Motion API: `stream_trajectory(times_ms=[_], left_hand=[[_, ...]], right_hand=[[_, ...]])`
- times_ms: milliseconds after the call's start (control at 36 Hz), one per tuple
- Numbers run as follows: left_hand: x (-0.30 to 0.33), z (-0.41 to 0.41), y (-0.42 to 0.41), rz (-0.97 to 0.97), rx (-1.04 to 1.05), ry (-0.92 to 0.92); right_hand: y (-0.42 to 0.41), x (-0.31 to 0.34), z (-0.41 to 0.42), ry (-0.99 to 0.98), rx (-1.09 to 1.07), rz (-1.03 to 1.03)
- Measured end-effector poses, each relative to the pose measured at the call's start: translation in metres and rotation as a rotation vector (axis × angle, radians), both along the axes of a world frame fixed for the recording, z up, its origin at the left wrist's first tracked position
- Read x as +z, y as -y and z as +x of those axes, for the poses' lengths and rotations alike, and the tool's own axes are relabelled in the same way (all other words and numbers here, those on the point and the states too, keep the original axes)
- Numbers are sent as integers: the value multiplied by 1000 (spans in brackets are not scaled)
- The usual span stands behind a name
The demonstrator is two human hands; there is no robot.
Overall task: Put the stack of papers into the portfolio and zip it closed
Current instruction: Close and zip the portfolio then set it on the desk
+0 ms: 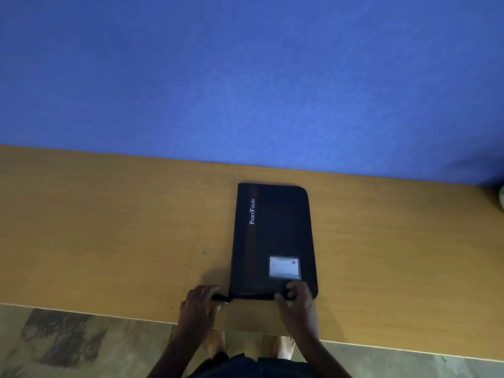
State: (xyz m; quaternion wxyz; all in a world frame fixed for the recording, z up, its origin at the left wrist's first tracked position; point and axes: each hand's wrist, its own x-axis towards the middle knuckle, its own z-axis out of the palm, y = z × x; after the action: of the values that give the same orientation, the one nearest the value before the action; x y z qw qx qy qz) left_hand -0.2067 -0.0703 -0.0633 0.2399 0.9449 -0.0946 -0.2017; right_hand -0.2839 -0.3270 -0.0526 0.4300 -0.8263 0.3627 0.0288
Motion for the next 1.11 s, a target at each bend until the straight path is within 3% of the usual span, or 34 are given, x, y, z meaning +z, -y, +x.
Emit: stream_trajectory(times_ms=[83, 167, 361, 611, 917, 1111], left_hand=[[-2, 5, 0, -31, -26, -5], [-4, 10, 0, -57, -70, 11], [-16, 25, -5, -68, -227, 49], [-25, 42, -7, -189, -317, 42], [-18, 54, -5, -240, -345, -208], [-14, 61, -3, -248, -341, -274]], right_hand=[[-30, -2, 2, -139, 150, 207], [-57, -6, 4, -209, 263, 241], [-106, -16, 18, -224, 187, 281], [-130, -15, 29, -232, 83, 171], [-151, -7, 26, -231, -69, 27], [-151, -10, 23, -220, -57, -45]])
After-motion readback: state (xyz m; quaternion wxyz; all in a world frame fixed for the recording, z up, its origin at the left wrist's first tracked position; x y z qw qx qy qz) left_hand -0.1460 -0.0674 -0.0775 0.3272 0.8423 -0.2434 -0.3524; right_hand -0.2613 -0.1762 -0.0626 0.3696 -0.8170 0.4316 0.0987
